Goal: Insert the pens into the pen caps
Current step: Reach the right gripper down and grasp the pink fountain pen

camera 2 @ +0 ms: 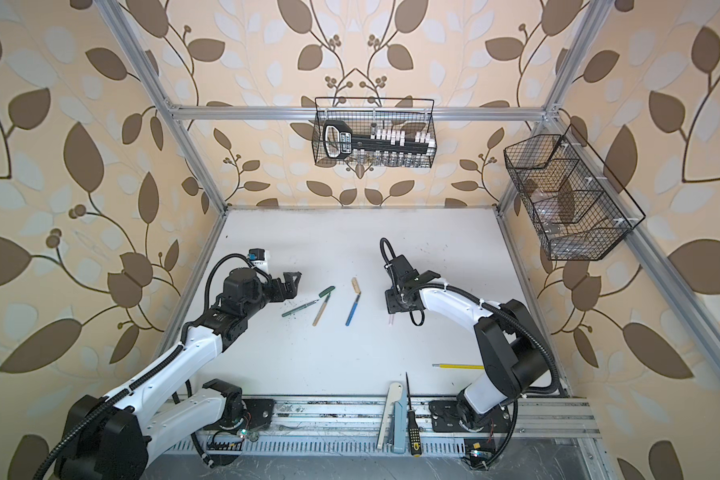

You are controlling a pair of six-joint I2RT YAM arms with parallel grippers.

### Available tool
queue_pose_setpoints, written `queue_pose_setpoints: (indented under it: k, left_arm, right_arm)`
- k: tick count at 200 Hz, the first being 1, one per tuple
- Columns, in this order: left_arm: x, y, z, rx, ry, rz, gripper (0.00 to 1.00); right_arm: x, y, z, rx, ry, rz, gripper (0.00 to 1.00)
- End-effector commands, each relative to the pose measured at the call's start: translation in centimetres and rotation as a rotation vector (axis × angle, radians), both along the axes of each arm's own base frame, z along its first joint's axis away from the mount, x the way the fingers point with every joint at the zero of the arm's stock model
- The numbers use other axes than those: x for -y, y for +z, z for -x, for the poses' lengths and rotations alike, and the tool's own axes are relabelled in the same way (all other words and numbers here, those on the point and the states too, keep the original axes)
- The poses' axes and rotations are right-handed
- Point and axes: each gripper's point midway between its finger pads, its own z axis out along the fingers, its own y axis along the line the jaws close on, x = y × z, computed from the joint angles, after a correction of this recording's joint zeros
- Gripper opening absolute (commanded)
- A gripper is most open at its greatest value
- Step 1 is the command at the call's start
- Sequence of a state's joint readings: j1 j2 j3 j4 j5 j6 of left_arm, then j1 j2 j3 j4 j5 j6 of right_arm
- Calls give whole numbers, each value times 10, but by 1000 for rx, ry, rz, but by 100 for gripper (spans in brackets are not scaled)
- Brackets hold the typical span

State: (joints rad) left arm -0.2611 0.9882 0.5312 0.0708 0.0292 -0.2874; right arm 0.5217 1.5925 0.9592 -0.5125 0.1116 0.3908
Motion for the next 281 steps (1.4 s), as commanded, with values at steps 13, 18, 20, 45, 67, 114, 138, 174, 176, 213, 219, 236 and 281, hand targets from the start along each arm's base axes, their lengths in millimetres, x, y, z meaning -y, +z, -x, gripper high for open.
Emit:
queue_pose_setpoints:
  k: [13, 18, 20, 45, 67, 114, 138, 174, 176, 213, 219, 236, 281]
  left_arm:
    - [3, 20, 3, 102, -25, 22, 99]
    - [3, 21, 3, 109, -25, 22, 99]
    - [3, 21, 3, 110, -25, 22, 99]
    - [3, 22, 5, 109, -29, 30, 99]
    - [1, 20, 3, 79, -12, 20, 99]
    - [-8, 21, 5, 90, 40, 17, 99]
    - [-9, 24, 7, 106, 38, 21, 99]
    - [-8, 22, 6, 88, 37, 18, 99]
    - [-8, 21, 6, 86, 37, 17, 99]
    - [-7, 20, 4, 76, 36, 18, 99]
    - [-7, 20, 5, 75, 36, 17, 99]
    - [-7, 20, 5, 76, 33, 20, 99]
    - [-4, 19, 4, 70, 19, 23, 99]
  right_arm:
    - [-15, -3, -13, 1, -6, -39, 59]
    - [-16, -5, -14, -3, -6, -38, 59]
    - [-16, -7, -14, -5, -6, -36, 59]
    - [-16, -15, -17, -22, -4, -17, 56]
    - [-16, -19, -20, -29, -4, -2, 55]
    - [-11, -29, -22, -51, -6, 67, 50]
    - [-12, -34, -23, -61, -2, 73, 49]
    - [-10, -38, -24, -77, -10, 110, 42]
    - [-10, -38, -24, -77, -9, 112, 42]
    - [-7, -43, -22, -84, -12, 137, 34]
    - [-7, -44, -22, -87, -12, 140, 32]
    - [-6, -46, -20, -94, -9, 148, 29]
    - [-4, -53, -15, -110, -11, 153, 14]
